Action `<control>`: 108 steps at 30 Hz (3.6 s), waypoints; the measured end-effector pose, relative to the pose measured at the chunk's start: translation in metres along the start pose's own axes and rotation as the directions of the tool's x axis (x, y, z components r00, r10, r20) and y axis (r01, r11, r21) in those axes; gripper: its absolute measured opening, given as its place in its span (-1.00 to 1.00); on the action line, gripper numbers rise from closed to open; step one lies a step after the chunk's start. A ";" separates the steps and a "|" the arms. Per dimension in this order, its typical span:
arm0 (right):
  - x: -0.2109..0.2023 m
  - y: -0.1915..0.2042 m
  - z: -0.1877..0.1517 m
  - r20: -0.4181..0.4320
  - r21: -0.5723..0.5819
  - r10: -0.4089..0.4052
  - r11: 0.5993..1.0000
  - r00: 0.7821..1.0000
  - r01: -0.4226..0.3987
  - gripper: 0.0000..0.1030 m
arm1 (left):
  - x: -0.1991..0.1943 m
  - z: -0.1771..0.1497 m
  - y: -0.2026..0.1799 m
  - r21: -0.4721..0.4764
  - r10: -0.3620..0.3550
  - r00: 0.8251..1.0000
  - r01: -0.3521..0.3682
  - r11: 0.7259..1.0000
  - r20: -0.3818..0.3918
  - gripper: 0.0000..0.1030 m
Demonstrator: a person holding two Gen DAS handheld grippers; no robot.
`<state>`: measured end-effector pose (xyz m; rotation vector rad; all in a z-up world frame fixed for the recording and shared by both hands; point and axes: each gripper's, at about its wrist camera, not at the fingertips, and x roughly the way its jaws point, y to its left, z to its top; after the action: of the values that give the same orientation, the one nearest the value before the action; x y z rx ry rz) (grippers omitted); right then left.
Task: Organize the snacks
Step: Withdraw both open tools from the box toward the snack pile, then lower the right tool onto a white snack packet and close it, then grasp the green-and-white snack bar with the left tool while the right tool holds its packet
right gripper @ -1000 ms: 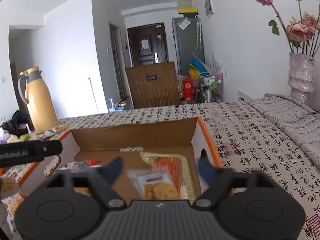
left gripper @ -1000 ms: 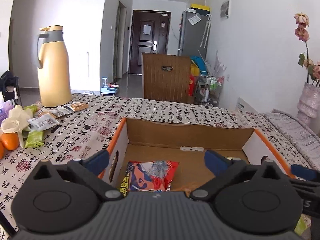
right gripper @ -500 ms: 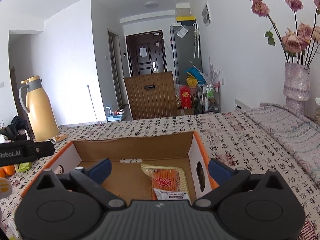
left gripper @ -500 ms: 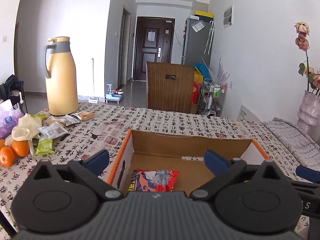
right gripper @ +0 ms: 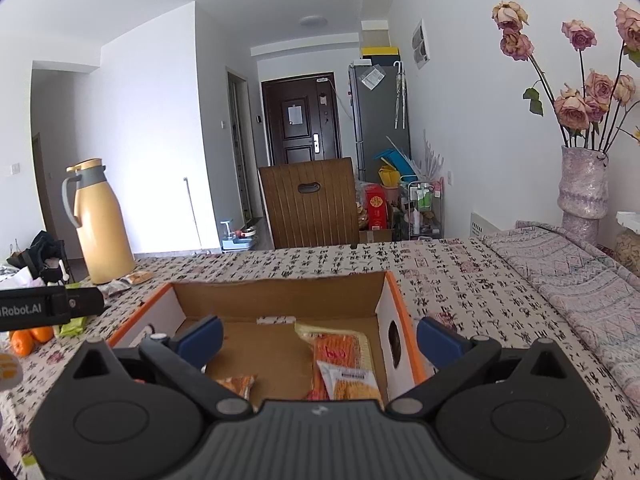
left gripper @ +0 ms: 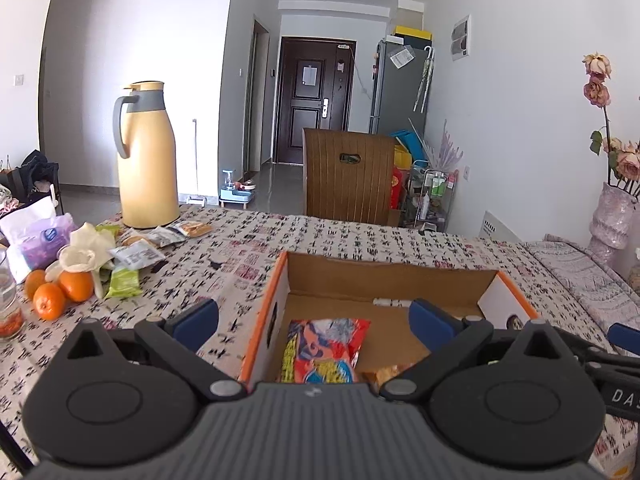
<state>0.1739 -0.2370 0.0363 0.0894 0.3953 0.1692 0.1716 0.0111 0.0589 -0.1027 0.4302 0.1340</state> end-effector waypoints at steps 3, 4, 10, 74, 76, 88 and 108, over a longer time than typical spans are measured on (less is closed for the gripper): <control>-0.012 -0.001 -0.008 -0.013 -0.003 0.004 1.000 1.000 -0.004 1.00 | -0.011 -0.009 0.004 0.004 0.001 1.000 -0.001 1.000 -0.011 1.00; -0.016 -0.003 -0.012 -0.019 -0.003 0.006 1.000 1.000 -0.006 1.00 | -0.014 -0.012 0.005 0.007 0.001 1.000 -0.001 1.000 -0.015 1.00; -0.036 -0.006 -0.037 -0.067 -0.021 0.011 1.000 0.998 -0.012 1.00 | -0.031 -0.038 0.013 0.021 -0.004 0.998 0.005 1.000 -0.058 1.00; -0.078 -0.035 -0.112 -0.150 -0.005 -0.012 1.000 0.989 0.012 -0.24 | -0.052 -0.112 0.044 0.043 0.042 0.967 -0.033 0.999 -0.253 1.00; -0.079 -0.033 -0.114 -0.150 -0.005 -0.010 1.000 0.989 0.009 -0.24 | -0.053 -0.114 0.045 0.045 0.047 0.964 -0.037 0.998 -0.261 1.00; -0.085 -0.027 -0.122 -0.141 0.001 0.000 1.000 0.990 0.000 -0.24 | -0.046 -0.123 0.050 0.028 0.102 0.946 -0.098 0.995 -0.308 1.00; -0.099 -0.017 -0.121 -0.124 -0.020 -0.012 1.000 0.992 0.010 -0.24 | -0.041 -0.127 0.062 0.066 0.065 0.939 -0.045 0.997 -0.338 -0.16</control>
<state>0.0389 -0.2650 -0.0398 0.0581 0.5180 0.1679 0.0736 0.0511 -0.0432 -0.0569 0.7835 0.1597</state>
